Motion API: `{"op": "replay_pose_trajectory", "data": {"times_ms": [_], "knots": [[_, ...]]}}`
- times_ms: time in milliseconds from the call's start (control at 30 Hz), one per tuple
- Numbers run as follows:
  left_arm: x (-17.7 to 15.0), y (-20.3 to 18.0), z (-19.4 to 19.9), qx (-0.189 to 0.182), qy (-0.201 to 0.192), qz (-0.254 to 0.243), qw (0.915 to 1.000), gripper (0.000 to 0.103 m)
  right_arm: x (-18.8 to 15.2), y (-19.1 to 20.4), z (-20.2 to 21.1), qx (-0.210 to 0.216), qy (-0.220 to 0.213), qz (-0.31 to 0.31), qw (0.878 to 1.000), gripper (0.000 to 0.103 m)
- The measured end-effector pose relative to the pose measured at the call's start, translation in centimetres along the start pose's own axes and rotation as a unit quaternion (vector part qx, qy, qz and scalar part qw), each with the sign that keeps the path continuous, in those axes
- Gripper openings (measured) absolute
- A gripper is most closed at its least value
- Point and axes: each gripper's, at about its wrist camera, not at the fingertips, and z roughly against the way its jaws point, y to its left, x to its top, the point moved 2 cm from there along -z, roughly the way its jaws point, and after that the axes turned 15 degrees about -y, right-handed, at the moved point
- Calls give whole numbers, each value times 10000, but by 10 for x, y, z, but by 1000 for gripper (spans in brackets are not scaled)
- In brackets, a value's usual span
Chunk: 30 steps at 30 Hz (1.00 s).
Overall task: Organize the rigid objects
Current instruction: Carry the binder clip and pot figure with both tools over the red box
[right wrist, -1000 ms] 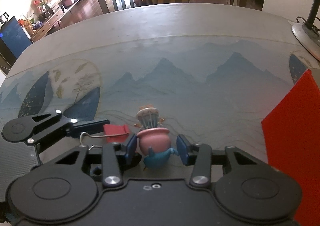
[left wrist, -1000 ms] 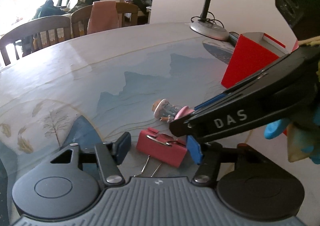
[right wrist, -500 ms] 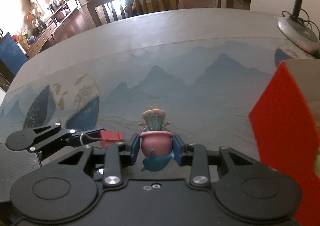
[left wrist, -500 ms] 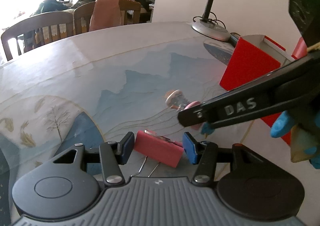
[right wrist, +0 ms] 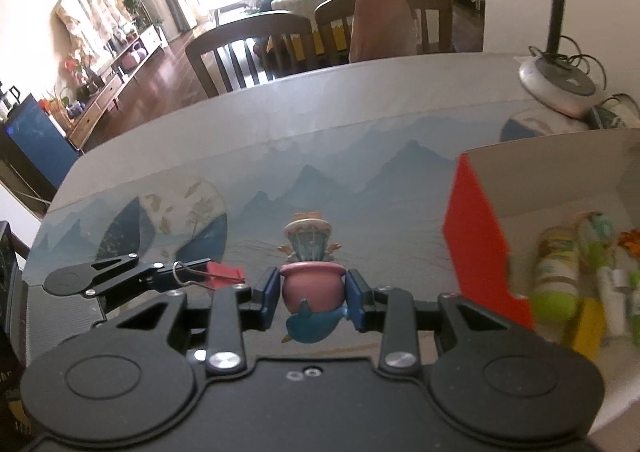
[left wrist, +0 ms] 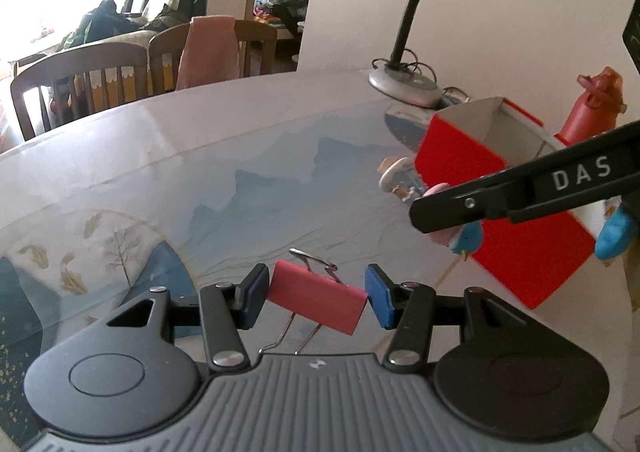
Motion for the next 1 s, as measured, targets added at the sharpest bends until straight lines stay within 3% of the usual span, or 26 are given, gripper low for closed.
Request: {"op": "replay_pose_trajectory", "data": {"times_ms": [567, 1000], "knots": [[50, -81, 34, -89, -40, -241, 9997, 52, 17, -66, 80, -127, -515, -278, 9982, 34], [72, -164, 8, -272, -75, -497, 9984, 52, 19, -160, 108, -317, -681, -447, 9962, 34]]}}
